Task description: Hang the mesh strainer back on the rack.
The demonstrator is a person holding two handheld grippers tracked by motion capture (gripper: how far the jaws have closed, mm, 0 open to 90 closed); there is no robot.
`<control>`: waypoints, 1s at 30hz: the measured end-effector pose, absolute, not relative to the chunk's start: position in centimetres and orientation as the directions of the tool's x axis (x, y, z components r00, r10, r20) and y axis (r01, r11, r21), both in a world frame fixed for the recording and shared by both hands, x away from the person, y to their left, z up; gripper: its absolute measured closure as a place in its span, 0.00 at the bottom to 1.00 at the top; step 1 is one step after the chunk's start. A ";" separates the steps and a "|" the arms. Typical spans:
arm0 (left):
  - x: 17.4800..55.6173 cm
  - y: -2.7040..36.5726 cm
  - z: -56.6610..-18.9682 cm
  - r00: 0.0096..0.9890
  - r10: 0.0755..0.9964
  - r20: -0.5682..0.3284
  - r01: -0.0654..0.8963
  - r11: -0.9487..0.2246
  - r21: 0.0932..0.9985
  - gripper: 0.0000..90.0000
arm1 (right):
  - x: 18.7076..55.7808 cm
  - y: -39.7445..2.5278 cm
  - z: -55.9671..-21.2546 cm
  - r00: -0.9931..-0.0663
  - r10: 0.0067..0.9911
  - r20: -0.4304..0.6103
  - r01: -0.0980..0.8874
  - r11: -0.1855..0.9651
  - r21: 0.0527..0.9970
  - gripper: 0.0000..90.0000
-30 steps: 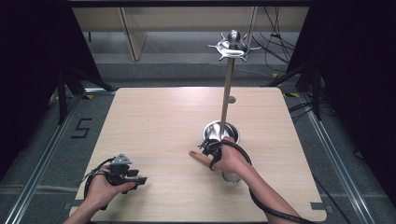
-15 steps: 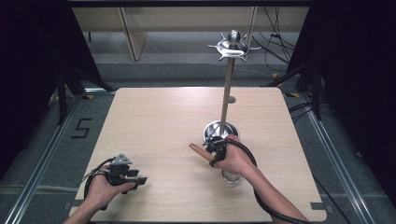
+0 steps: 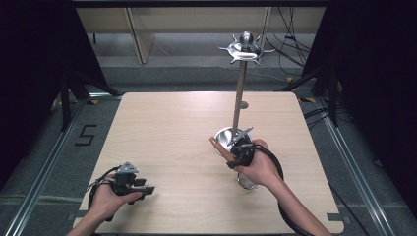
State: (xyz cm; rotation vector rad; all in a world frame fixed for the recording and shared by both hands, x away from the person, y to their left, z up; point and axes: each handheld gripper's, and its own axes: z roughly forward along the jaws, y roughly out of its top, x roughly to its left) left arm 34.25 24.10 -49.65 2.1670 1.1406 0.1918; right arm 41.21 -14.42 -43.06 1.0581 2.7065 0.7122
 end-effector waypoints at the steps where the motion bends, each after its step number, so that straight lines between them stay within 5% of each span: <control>1: 34.3 24.1 -49.6 0.609 0.774 -0.173 0.677 -0.394 0.622 0.53 | 41.2 -14.4 -43.1 -0.740 0.672 0.033 0.601 0.639 0.481 0.77; 30: 34.3 24.2 -49.3 0.594 0.785 -0.179 0.662 -0.350 0.663 0.51 | 39.9 -18.5 -41.3 -0.703 0.709 0.043 0.577 0.535 0.617 0.77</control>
